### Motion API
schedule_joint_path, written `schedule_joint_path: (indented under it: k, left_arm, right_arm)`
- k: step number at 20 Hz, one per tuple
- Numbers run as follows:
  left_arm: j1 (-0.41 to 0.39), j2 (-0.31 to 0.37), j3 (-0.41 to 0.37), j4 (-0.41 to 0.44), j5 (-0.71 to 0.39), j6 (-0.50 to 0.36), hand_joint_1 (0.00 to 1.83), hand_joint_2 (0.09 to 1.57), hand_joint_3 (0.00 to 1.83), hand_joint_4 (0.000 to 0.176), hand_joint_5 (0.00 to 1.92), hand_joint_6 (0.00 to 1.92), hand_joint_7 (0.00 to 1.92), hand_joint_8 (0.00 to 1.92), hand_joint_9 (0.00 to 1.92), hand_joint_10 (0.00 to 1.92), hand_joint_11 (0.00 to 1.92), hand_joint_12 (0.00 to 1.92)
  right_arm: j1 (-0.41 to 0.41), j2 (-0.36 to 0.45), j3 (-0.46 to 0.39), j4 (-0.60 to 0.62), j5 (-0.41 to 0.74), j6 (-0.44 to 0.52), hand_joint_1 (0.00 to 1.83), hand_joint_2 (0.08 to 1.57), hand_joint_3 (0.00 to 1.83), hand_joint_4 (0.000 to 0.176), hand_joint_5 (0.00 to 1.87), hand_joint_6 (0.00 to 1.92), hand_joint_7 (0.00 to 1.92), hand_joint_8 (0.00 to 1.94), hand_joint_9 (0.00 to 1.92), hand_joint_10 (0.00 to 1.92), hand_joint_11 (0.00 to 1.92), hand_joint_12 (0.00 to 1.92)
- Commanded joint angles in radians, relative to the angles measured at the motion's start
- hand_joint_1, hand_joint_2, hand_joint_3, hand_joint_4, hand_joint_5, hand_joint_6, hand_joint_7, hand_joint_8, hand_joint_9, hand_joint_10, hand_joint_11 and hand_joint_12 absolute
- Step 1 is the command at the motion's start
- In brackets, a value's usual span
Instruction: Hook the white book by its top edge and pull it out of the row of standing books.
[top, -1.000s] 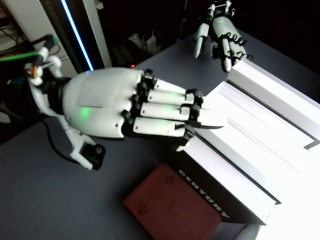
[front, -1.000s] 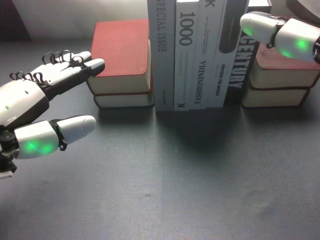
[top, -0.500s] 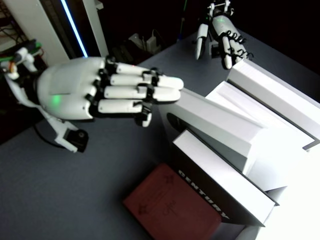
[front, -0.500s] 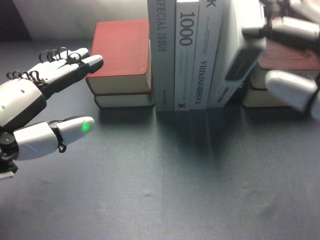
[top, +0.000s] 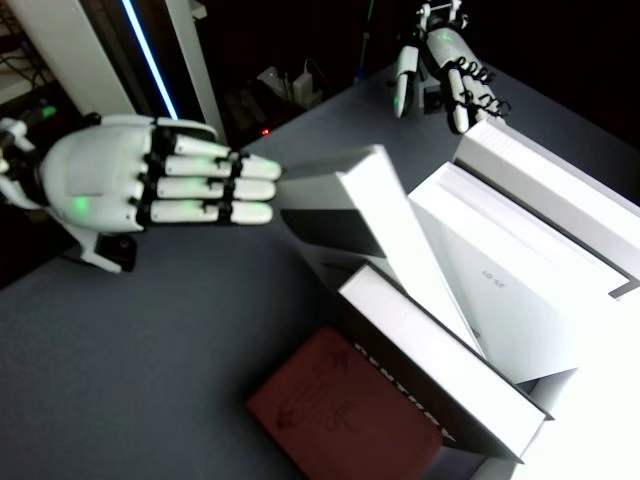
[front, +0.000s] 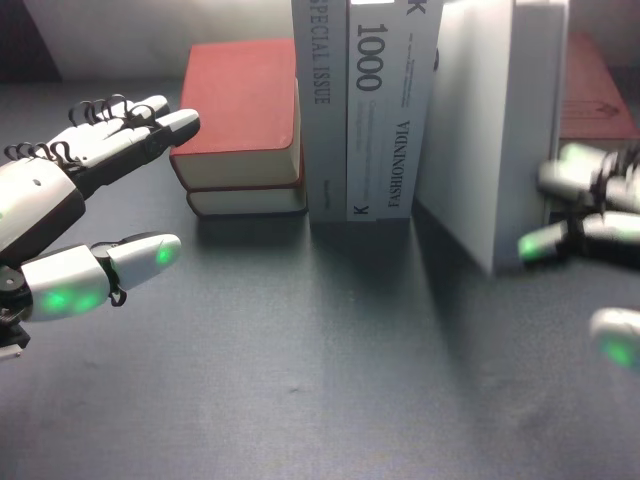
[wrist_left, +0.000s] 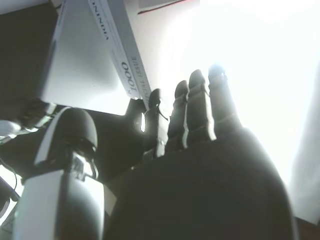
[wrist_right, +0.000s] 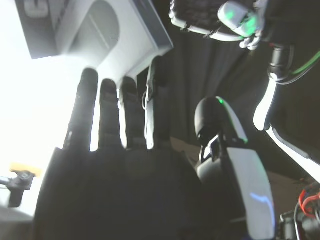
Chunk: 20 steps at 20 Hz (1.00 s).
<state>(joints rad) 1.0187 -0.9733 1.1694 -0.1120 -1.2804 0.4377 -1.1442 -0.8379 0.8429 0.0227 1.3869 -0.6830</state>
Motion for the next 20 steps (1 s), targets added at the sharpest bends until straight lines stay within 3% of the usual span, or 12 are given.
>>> schedule_joint_path:
  k: [1,2,3,5,6,9,13,15,18,19,20]
  left_arm:
    - [-0.006,0.007,-0.002,-0.018,-0.132,-0.001,0.45,1.34,0.0,0.081,0.14,0.01,0.0,0.0,0.0,0.0,0.0,0.0]
    - [-0.006,0.006,-0.002,-0.02,-0.132,-0.001,0.44,1.34,0.0,0.074,0.15,0.01,0.0,0.0,0.0,0.0,0.0,0.0]
    - [-0.006,0.006,-0.002,-0.022,-0.132,0.0,0.44,1.34,0.0,0.08,0.14,0.01,0.0,0.0,0.0,0.0,0.0,0.0]
    - [-0.006,0.006,-0.002,-0.023,-0.132,0.001,0.47,1.34,0.0,0.061,0.16,0.01,0.0,0.0,0.0,0.0,0.0,0.0]
    - [-0.006,0.005,-0.002,-0.023,-0.134,0.001,0.46,1.34,0.0,0.061,0.16,0.01,0.0,0.0,0.0,0.0,0.0,0.0]
    - [-0.002,0.005,-0.002,-0.026,-0.137,0.001,0.39,1.35,0.0,0.066,0.13,0.0,0.0,0.0,0.0,0.0,0.0,0.0]
    - [-0.001,0.005,-0.003,-0.031,-0.14,0.001,0.44,1.33,0.0,0.074,0.14,0.0,0.0,0.0,0.0,0.0,0.0,0.0]
    - [-0.001,0.004,-0.004,-0.033,-0.143,0.001,0.4,1.34,0.0,0.085,0.13,0.0,0.0,0.0,0.0,0.0,0.0,0.0]
    - [0.008,0.005,-0.006,-0.039,-0.148,0.001,0.36,1.35,0.0,0.095,0.1,0.0,0.0,0.0,0.0,0.0,0.0,0.0]
    - [0.008,0.006,-0.007,-0.039,-0.15,0.001,0.34,1.36,0.01,0.071,0.1,0.0,0.0,0.0,0.0,0.0,0.0,0.0]
    - [0.008,0.007,-0.007,-0.039,-0.152,0.001,0.36,1.36,0.01,0.062,0.11,0.0,0.0,0.0,0.0,0.0,0.0,0.0]
  right_arm:
    - [-0.008,-0.001,-0.004,0.029,0.106,0.017,0.25,1.41,0.0,0.0,0.45,0.54,0.43,0.03,0.28,0.46,0.0,1.56]
    - [-0.028,-0.004,-0.008,0.036,0.106,0.026,0.34,1.41,0.0,0.0,0.43,0.55,0.46,0.02,0.26,0.59,0.0,1.63]
    - [-0.041,-0.007,-0.01,0.039,0.105,0.032,0.35,1.41,0.0,0.0,0.44,0.55,0.5,0.03,0.27,0.63,0.0,1.62]
    - [-0.052,-0.01,-0.01,0.043,0.103,0.041,0.37,1.41,0.0,0.0,0.45,0.52,0.6,0.06,0.34,0.68,0.03,1.65]
    - [-0.053,-0.011,-0.01,0.044,0.103,0.042,0.39,1.41,0.0,0.0,0.46,0.47,0.61,0.05,0.35,0.69,0.03,1.67]
    - [-0.054,-0.01,-0.011,0.055,0.107,0.045,0.36,1.4,0.0,0.0,0.45,0.43,0.79,0.13,0.51,0.99,0.13,1.74]
    - [-0.062,-0.013,-0.009,0.059,0.108,0.055,0.34,1.39,0.0,0.0,0.48,0.42,0.8,0.13,0.59,0.9,0.34,1.64]
    - [-0.071,-0.016,-0.01,0.061,0.108,0.064,0.35,1.39,0.0,0.0,0.51,0.39,0.85,0.14,0.61,0.89,0.29,1.71]
    - [-0.073,-0.002,-0.017,0.079,0.137,0.063,0.3,1.43,0.01,0.0,0.38,0.7,0.67,0.27,0.4,1.09,0.22,1.77]
    - [-0.078,0.02,-0.025,0.096,0.157,0.043,0.29,1.44,0.01,0.0,0.36,0.8,0.61,0.35,0.33,1.12,0.16,1.8]
    - [-0.087,0.039,-0.034,0.116,0.178,0.022,0.25,1.44,0.01,0.0,0.3,0.85,0.5,0.39,0.22,1.09,0.03,1.81]
